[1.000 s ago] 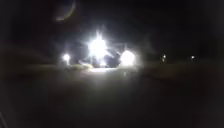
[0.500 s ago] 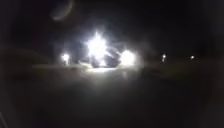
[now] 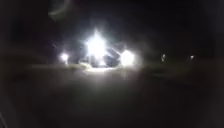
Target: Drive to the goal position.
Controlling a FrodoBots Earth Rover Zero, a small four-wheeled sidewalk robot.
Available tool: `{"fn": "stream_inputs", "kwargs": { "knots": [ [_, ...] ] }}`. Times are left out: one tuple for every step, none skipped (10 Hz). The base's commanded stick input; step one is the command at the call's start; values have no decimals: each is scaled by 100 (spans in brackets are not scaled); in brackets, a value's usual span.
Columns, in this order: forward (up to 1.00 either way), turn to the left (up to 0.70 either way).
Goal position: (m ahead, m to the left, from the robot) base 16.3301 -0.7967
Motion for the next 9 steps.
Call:
{"fn": "stream_inputs", "kwargs": {
  "knots": [
    [70, 0],
    [70, 0],
    [70, 0],
    [70, 0],
    [70, 0],
    [70, 0],
    [70, 0],
    [70, 0],
    [70, 0]
  ]
}}
